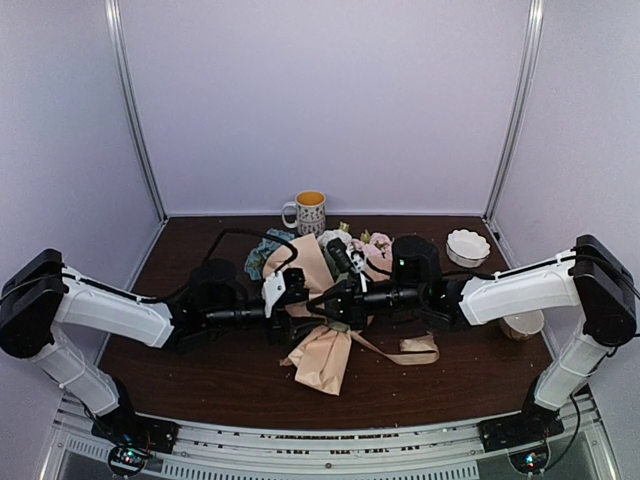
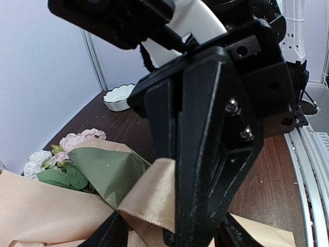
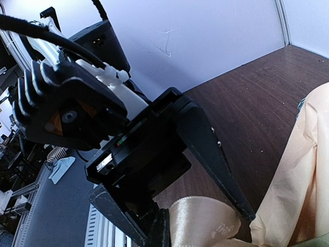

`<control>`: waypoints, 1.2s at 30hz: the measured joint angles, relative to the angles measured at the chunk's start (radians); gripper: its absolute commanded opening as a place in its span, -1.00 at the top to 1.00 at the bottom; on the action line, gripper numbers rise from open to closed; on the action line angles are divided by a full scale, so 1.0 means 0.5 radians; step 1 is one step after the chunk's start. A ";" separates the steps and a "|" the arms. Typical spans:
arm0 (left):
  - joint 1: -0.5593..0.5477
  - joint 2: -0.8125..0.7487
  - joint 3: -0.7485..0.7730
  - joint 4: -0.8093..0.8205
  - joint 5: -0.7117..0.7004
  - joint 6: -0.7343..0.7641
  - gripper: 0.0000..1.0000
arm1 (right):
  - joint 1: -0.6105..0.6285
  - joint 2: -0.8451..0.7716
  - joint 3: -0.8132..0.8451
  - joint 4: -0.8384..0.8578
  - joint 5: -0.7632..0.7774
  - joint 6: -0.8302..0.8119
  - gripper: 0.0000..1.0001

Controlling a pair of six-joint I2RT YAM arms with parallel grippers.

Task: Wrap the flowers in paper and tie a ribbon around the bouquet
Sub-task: Cross the half-tied ribbon over the folded bouquet.

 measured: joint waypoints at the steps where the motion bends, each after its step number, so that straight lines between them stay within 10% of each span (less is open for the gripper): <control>1: 0.000 0.004 0.003 0.005 0.002 -0.006 -0.09 | 0.000 -0.001 -0.002 0.003 0.006 0.001 1.00; 10: 0.000 0.093 0.117 -0.076 0.080 -0.032 1.00 | 0.000 -0.040 -0.026 0.013 0.062 -0.009 1.00; 19: 0.006 0.132 0.188 -0.185 0.101 -0.025 1.00 | -0.012 -0.240 -0.038 -0.294 0.223 -0.131 0.35; 27: 0.006 0.131 0.211 -0.268 0.067 -0.019 1.00 | -0.294 -0.838 -0.066 -1.336 1.225 0.056 -0.31; 36: 0.006 0.131 0.227 -0.319 0.079 0.013 1.00 | -0.542 -0.630 -0.113 -2.293 1.366 0.124 -0.45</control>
